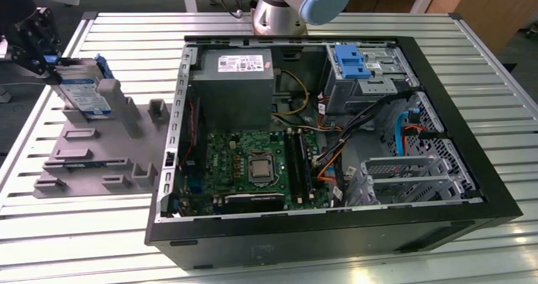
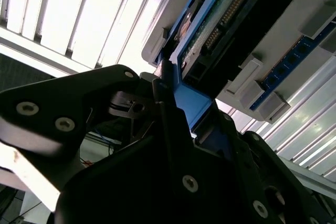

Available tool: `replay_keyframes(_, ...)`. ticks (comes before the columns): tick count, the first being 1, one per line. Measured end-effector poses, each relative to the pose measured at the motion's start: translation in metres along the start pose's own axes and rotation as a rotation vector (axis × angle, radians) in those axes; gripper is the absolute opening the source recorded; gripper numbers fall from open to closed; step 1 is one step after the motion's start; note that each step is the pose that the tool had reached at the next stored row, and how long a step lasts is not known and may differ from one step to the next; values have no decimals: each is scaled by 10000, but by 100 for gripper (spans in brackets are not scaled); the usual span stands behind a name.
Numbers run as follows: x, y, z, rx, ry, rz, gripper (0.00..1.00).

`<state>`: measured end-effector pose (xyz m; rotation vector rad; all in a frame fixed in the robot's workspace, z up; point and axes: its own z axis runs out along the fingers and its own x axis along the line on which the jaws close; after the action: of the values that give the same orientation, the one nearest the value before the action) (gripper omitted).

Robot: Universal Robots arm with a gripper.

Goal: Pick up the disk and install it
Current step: 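Pick up the disk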

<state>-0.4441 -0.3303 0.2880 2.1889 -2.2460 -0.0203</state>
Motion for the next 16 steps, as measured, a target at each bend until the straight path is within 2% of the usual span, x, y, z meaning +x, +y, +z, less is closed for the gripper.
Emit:
replay_keyframes(5,0,1,-45,-3,2,0,37)
replay_keyframes(13,0,1,-49,-6,3,0,37)
replay_keyframes(15,0,0,-44,-1,3,0,38)
replay_keyframes(16,0,0,-38,2,2,0,45)
